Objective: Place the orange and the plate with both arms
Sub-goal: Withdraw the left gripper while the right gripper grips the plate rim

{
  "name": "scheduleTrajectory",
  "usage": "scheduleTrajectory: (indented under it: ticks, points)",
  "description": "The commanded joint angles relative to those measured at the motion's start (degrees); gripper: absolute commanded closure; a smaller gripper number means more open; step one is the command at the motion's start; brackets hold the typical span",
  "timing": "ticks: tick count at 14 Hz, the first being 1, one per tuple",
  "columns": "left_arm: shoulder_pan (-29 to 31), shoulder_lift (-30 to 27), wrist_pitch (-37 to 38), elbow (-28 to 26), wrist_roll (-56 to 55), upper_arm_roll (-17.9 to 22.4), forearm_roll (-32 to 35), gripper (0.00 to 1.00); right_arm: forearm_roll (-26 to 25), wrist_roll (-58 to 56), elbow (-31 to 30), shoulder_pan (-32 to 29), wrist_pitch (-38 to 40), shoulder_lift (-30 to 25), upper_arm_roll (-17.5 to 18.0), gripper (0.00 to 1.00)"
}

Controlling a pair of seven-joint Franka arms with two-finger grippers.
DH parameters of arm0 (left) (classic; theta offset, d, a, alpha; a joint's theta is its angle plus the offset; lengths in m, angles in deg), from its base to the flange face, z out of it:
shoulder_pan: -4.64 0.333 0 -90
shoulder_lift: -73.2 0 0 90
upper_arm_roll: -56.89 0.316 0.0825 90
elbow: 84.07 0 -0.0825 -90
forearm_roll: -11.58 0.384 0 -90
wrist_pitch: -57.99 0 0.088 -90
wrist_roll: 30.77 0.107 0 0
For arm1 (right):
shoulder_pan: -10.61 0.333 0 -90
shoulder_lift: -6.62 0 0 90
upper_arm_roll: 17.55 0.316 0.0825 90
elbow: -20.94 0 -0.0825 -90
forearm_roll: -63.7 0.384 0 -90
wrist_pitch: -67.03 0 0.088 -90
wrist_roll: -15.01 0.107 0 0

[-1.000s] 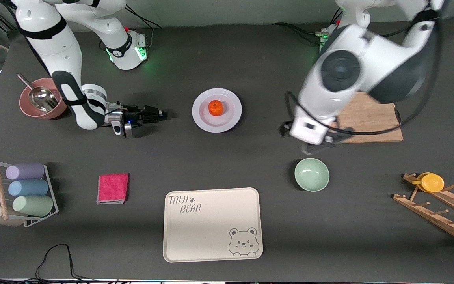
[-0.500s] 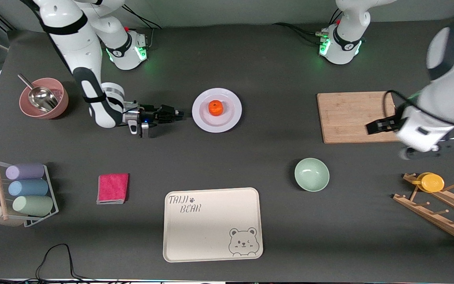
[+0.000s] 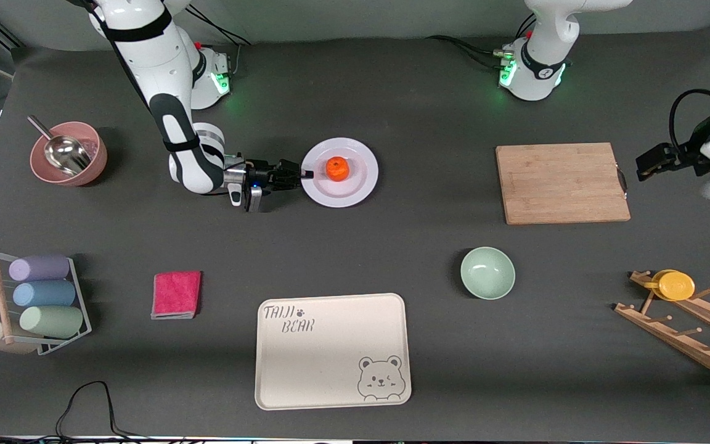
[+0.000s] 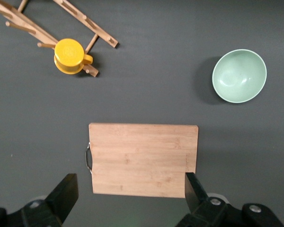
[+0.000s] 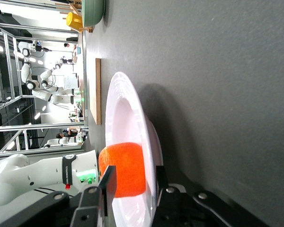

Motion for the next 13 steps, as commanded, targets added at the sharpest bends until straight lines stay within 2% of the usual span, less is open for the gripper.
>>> scheduleTrajectory:
  ticks: [1, 2, 3, 4, 9, 11, 13]
  points:
    - [-2.12, -4.83, -4.66, -6.21, 4.38, 2.54, -1.22, 0.0, 2.06, -1.41, 1.04, 0.34, 0.11, 1.26, 0.33, 0.61]
    - [-2.12, -4.91, -4.66, -6.21, 4.39, 2.54, -1.22, 0.0, 2.06, -1.67, 1.04, 0.34, 0.11, 1.18, 0.34, 0.74]
    - [-2.12, -5.26, -4.05, -6.21, 4.39, 2.45, -1.22, 0.0, 2.06, -1.76, 1.12, 0.34, 0.37, 1.18, 0.34, 0.92]
    - [-2.21, -5.35, -3.7, -6.21, 4.39, 2.36, -1.22, 0.0, 2.06, -1.85, 1.12, 0.34, 0.55, 1.18, 0.34, 1.0]
    - [-1.86, -5.0, -2.99, -5.85, 4.47, 2.27, -1.31, 0.0, 2.06, -0.88, 1.47, -0.36, 2.82, -0.92, 0.08, 1.0]
    - [-1.94, -5.0, -2.9, -5.85, 4.47, 2.36, -1.22, 0.0, 1.71, 2.7, 1.47, -0.45, 7.3, -3.9, -1.32, 1.0]
    - [-1.86, -5.0, -2.81, -5.77, 4.39, 2.36, -1.22, 0.0, 0.83, 7.71, 1.39, -0.45, 8.37, -8.99, -2.82, 1.0]
